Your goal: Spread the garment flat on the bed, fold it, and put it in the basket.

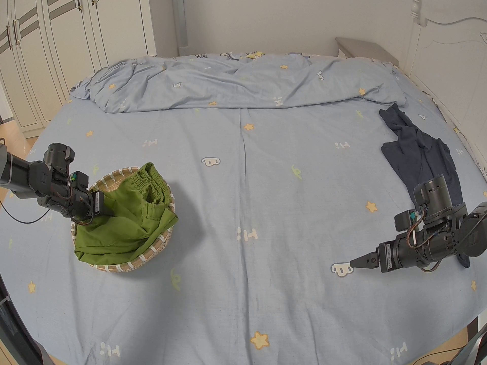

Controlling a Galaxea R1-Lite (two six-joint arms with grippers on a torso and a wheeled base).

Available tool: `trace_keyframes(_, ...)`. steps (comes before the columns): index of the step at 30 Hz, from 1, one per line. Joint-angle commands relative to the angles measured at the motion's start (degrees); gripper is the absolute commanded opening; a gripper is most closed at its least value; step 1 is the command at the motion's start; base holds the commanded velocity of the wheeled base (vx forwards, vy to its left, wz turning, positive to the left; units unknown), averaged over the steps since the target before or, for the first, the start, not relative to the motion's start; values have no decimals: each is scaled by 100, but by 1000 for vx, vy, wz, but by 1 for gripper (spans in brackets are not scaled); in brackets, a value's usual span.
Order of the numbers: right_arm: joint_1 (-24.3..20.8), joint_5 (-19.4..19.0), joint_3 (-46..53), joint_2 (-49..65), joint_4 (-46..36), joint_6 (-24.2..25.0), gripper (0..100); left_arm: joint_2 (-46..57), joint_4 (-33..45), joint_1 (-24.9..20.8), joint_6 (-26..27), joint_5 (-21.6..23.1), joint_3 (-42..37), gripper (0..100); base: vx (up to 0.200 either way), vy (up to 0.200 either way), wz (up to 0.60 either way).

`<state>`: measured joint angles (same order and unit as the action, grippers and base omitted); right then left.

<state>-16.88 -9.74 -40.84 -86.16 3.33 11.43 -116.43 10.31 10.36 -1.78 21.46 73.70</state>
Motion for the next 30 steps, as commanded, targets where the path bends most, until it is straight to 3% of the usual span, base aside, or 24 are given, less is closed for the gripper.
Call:
trace_keyframes(1, 10, -2, -3, 12, 1, -1, 100, 226, -3, -34, -121, -10, 30, 100, 0, 0, 0)
trace_keyframes(9, 10, -2, -3, 29, 1, -1, 100, 1430, 6, 1, -68, -19, -286, 100, 0, 0, 0)
trace_keyframes(15, 10, 7, -3, 161, 1, -18, 100, 2265, 23, 159, 310, -19, -647, 100, 0, 0, 0)
trace_keyframes(23, 71, 174, 129, 1093, 1, -80, 100, 3487, 15, 133, 661, -27, -1447, 100, 0, 0, 0)
trace_keyframes(25, 80, 253, 199, 1497, 10, -194, 100, 3847, 15, 98, 661, -27, -1684, 100, 0, 0, 0)
trace_keyframes(28, 370, 271, 507, 2455, 19, -950, 100, 4744, -56, -122, 653, -45, -2431, 100, 0, 0, 0)
trace_keyframes(29, 388, 271, 524, 2508, 19, -994, 100, 4788, -56, -131, 653, -45, -2466, 100, 0, 0, 0)
trace_keyframes(30, 563, 209, 744, 3229, 36, -1477, 100, 5473, -56, -140, 609, -36, -2888, 100, 0, 0, 0)
